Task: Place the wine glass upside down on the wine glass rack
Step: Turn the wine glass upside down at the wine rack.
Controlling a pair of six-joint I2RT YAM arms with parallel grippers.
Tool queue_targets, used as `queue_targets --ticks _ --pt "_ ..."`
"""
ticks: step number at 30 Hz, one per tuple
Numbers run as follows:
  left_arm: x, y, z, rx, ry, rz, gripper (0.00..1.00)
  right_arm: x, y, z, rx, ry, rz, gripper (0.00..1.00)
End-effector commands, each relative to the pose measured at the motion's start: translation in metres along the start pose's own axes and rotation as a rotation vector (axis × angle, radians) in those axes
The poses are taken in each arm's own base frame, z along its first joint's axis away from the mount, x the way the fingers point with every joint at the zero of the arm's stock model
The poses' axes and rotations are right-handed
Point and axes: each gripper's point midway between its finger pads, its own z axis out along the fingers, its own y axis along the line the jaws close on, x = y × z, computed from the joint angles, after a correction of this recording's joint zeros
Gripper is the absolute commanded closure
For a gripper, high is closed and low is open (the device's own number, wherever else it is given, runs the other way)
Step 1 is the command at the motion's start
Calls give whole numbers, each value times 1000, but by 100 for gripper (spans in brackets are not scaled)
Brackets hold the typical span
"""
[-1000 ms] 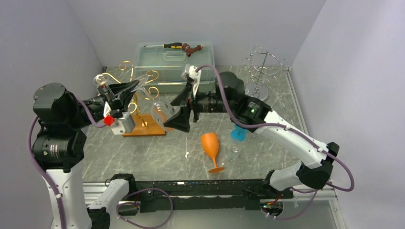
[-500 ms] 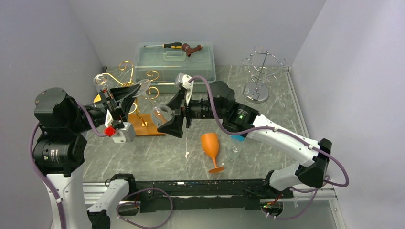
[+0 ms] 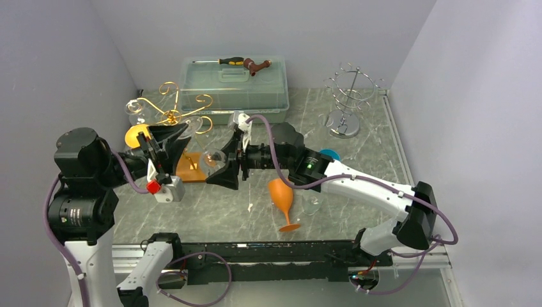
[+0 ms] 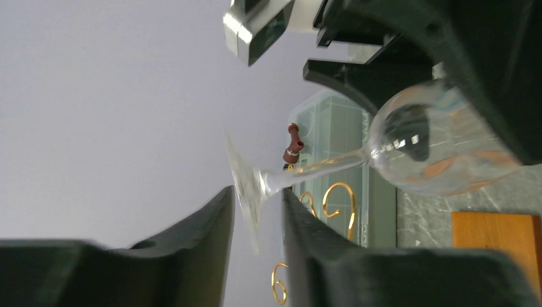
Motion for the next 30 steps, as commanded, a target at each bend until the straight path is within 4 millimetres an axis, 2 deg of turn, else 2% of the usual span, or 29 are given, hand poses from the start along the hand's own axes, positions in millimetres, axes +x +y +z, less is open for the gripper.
queue_targets --ticks 1,6,9,16,22,30 --pt "-26 -16 -6 34 -77 -30 48 -25 -23 6 96 -144 -1 61" --pt "-27 -28 -14 49 -27 -102 13 -21 -32 10 130 -142 7 60" --pt "-26 -41 -19 69 7 -119 3 -21 -36 14 137 -142 9 60" --pt "-24 -50 -31 60 94 -283 1 -9 -49 32 149 -111 43 59" --pt "-16 -26 -36 -44 177 -520 1 4 -61 44 160 -89 39 56" --pt "-7 6 -36 -160 218 -686 1 10 -70 57 163 -69 27 55"
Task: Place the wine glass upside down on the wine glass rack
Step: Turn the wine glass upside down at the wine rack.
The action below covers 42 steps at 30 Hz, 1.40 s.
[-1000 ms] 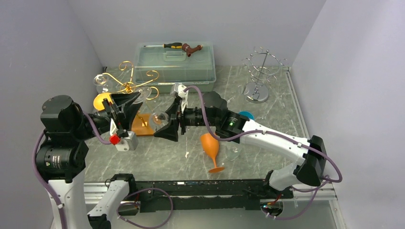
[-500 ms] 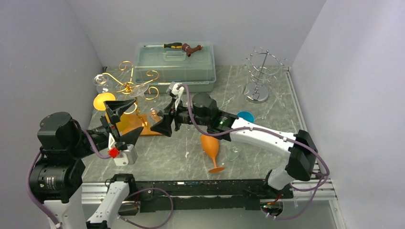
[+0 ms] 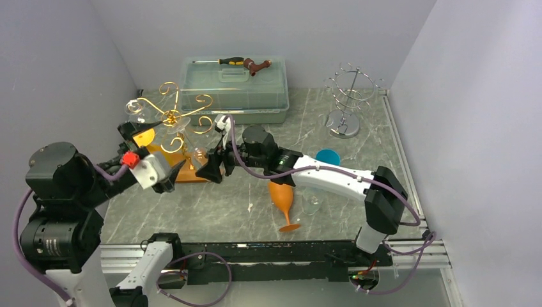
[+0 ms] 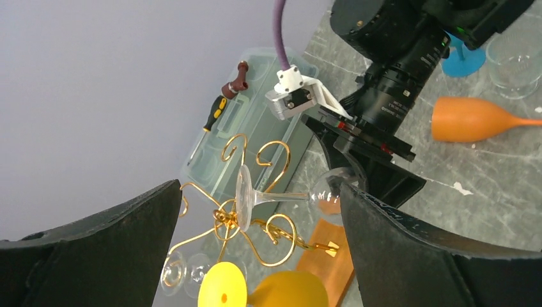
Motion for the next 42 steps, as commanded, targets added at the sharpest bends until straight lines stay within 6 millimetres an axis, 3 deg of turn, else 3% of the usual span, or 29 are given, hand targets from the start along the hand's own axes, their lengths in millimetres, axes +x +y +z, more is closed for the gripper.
queue_targets --ticks 1,13,31,42 --pt "-1 19 5 -69 17 -166 0 -59 15 3 -38 -157 -74 55" --pt "7 35 5 -137 65 -215 0 -46 8 25 -49 -113 -90 56" --pt "55 56 28 -181 234 -413 1 -27 6 38 -69 -76 -135 56" --pt "67 62 27 -219 296 -469 1 -18 6 45 -29 -71 -205 57"
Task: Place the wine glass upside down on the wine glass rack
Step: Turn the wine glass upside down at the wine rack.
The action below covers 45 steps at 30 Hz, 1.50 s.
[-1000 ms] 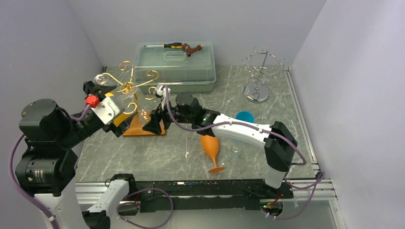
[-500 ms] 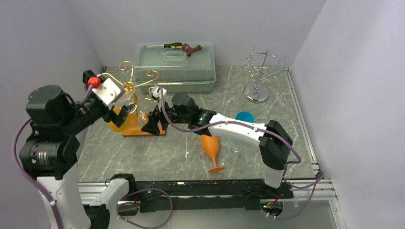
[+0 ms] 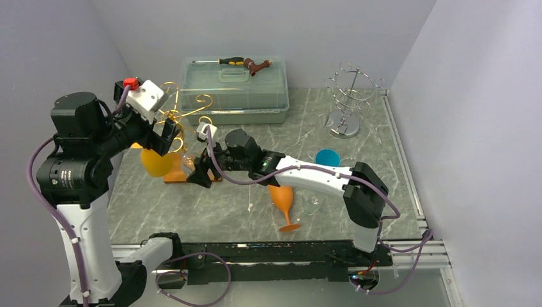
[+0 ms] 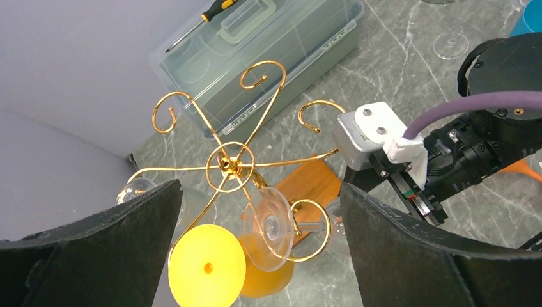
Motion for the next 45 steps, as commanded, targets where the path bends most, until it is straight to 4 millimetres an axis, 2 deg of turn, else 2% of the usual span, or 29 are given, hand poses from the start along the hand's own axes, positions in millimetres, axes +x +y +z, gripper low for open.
queue_targets --ticks 1,20,28,45 --pt "-6 4 -11 -48 -4 -23 1 -42 5 1 5 -131 -92 57" --pt "11 19 1 -103 67 -42 0 -31 0 3 14 -162 -210 58" --pt "15 24 5 -123 82 -52 1 -36 -1 6 7 -189 -271 58" --pt "22 43 12 -198 126 -75 1 -36 1 -7 14 -333 -340 58"
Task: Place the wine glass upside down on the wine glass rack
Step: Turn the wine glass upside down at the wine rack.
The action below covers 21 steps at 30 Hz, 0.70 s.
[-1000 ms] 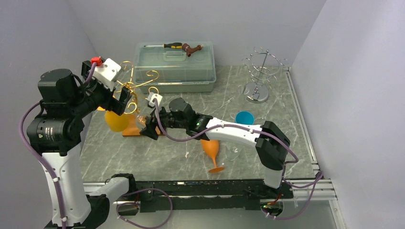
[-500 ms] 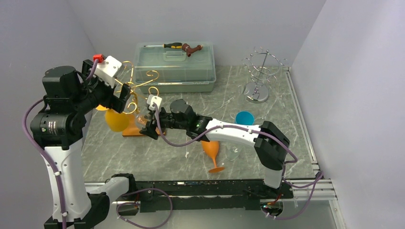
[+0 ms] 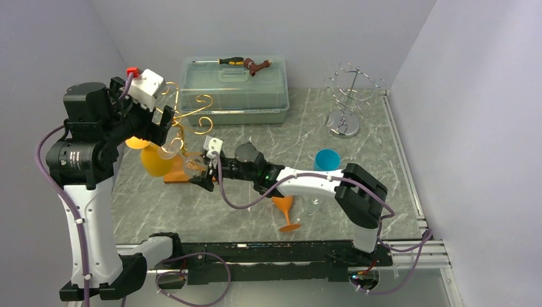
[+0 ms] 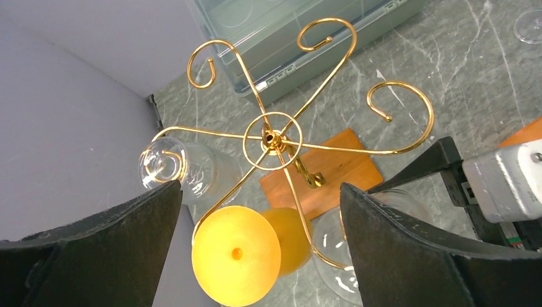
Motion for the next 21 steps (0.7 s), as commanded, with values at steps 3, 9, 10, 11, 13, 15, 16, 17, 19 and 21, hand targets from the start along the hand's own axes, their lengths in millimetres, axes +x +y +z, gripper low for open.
queue_targets --ticks 3,9,10,11,13,15,16,17,19,21 --pt "-9 10 1 -49 -21 -14 0 -44 -5 -6 37 -182 -42 58" --pt "-8 12 3 -53 -11 -14 0 -42 -11 -5 76 -203 4 48" --pt "-8 12 3 -53 -9 -14 0 -39 -11 -4 76 -197 6 45" --pt "-8 12 3 -53 -9 -13 0 -36 -12 -3 78 -188 8 42" --pt "-8 12 4 -50 -10 -14 1 -30 -12 -2 78 -172 13 31" --pt "-7 11 5 -48 -11 -14 1 -27 -12 0 78 -167 42 1" --pt "-6 11 5 -48 -9 -12 1 -27 -12 0 81 -165 47 0" --pt "-4 11 7 -46 -5 -12 0 -26 -12 1 79 -161 47 0" --pt "-1 11 9 -45 3 -12 1 -28 -12 0 82 -162 48 0" --pt "2 10 11 -43 14 -16 0 -29 -13 -3 88 -166 49 0"
